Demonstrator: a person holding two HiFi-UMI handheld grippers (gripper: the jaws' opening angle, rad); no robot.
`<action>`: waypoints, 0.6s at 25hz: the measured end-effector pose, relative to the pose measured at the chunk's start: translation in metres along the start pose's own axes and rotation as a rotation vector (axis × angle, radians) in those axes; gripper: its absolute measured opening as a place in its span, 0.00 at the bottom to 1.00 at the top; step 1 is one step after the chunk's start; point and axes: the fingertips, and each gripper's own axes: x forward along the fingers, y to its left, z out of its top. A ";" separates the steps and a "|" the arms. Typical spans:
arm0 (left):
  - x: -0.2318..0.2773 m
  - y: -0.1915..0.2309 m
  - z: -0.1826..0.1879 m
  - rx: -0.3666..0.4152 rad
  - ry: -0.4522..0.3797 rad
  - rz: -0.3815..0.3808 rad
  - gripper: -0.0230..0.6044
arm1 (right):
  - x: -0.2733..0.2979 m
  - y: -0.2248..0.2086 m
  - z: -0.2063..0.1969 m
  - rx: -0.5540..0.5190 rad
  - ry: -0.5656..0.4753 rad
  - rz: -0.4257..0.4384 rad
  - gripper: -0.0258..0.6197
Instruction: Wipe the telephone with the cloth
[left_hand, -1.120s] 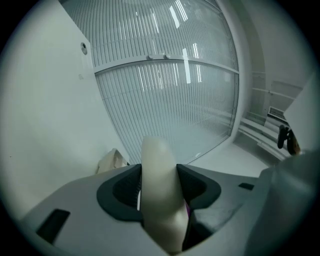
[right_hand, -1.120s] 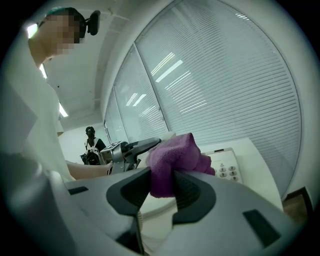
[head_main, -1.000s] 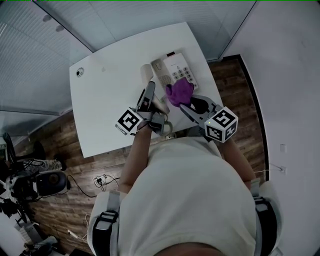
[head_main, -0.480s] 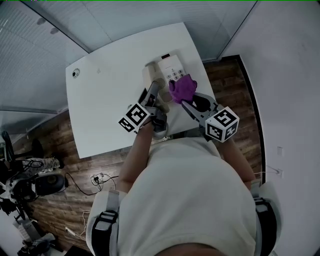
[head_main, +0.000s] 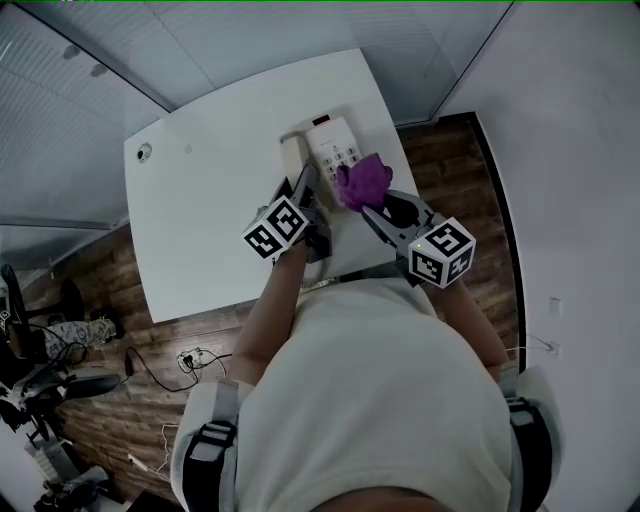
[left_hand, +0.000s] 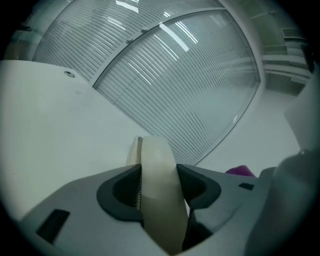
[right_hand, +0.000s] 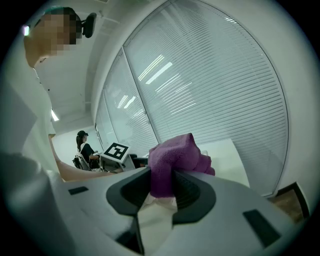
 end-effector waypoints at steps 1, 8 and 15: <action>0.002 0.002 -0.001 0.004 0.003 0.010 0.40 | 0.000 -0.002 0.000 0.003 0.000 0.000 0.25; 0.013 0.007 0.000 0.040 0.008 0.060 0.40 | 0.003 -0.008 0.000 0.017 -0.002 0.007 0.25; 0.026 0.012 0.006 0.048 0.006 0.136 0.40 | 0.006 -0.015 0.001 0.029 0.000 0.006 0.25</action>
